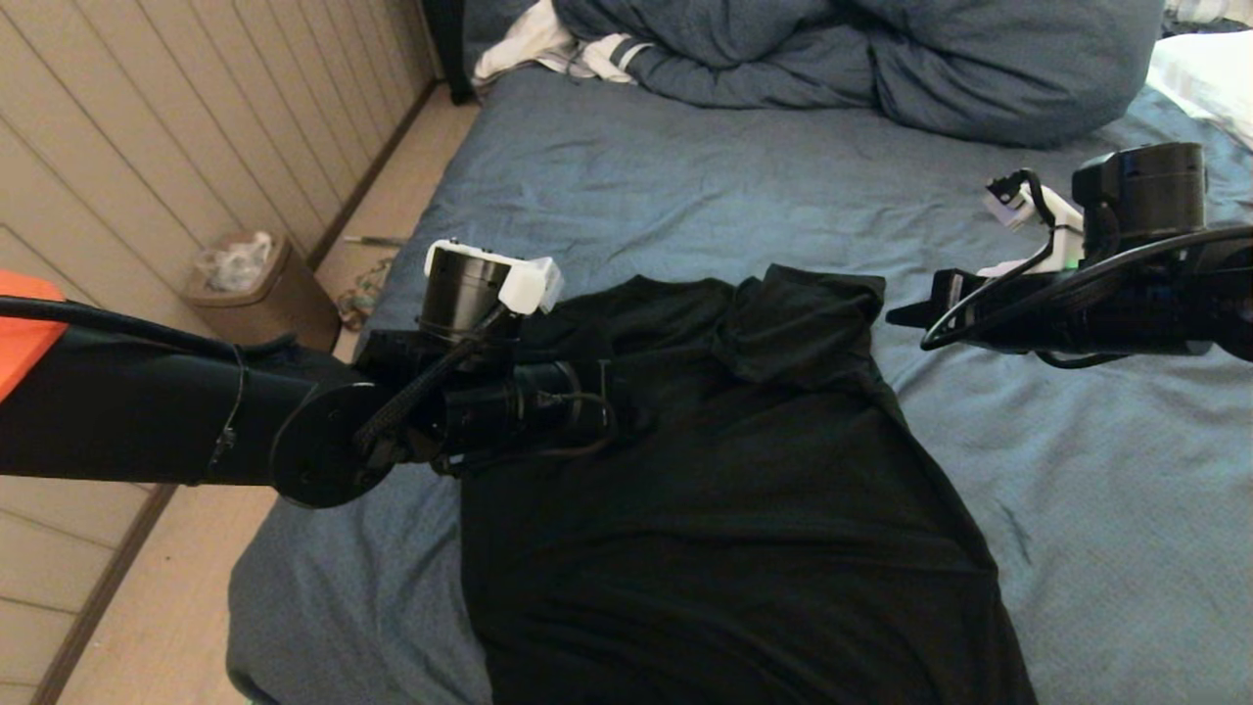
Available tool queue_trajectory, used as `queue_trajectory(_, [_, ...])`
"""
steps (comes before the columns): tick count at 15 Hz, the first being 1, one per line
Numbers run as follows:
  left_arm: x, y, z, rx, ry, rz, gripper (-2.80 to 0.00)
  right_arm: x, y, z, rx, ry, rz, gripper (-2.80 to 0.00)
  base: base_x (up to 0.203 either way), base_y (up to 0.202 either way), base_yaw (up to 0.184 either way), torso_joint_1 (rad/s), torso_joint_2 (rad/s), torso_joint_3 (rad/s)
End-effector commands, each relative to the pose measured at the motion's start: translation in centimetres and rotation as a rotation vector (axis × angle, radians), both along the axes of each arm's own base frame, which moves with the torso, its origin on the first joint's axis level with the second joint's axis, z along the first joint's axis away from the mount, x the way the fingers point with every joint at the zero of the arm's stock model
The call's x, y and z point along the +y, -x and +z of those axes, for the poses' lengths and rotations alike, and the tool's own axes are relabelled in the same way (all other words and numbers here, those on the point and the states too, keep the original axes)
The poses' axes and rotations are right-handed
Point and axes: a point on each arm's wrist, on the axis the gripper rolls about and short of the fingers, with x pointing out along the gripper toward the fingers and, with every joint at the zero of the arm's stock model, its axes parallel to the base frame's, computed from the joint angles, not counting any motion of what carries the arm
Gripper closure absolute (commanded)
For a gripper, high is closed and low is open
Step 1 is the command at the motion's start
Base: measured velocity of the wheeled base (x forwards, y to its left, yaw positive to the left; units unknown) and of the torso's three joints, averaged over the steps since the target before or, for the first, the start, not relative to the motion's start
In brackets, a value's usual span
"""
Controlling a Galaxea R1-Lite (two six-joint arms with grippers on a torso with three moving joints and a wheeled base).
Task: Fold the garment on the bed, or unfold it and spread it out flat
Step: Fold the black T-shirt
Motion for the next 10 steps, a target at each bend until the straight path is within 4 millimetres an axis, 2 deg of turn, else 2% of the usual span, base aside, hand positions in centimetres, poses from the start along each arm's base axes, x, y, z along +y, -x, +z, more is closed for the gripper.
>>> queue_trajectory(1, [0.4, 0.5, 1.4, -0.028, 0.029, 0.001, -2.80, -0.1, 0.0, 0.0, 0.001, -0.002, -0.001, 0.00, 0.000, 0.000, 0.000, 0.000, 0.00, 0.000])
queue_trajectory(4, [0.9, 1.2, 3.7, -0.074, 0.082, 0.006, -2.80, 0.0, 0.2, 0.1, -0.002, -0.002, 0.001, 0.00, 0.000, 0.000, 0.000, 0.000, 0.00, 0.000])
queue_trajectory(8, [1.4, -1.0, 1.9, -0.047, 0.054, 0.075, -2.80, -0.1, 0.6, 0.4, -0.008, -0.003, 0.001, 0.00, 0.000, 0.000, 0.000, 0.000, 0.00, 0.000])
queue_trajectory(9, [1.7, -1.6, 1.5, -0.038, 0.047, 0.108, 0.00, -0.1, 0.8, 0.4, -0.009, -0.003, 0.002, 0.00, 0.000, 0.000, 0.000, 0.000, 0.00, 0.000])
queue_trajectory(10, [2.1, -1.9, 1.2, -0.034, 0.042, 0.141, 0.00, -0.1, 0.9, 0.4, -0.010, -0.005, 0.005, 0.00, 0.000, 0.000, 0.000, 0.000, 0.00, 0.000])
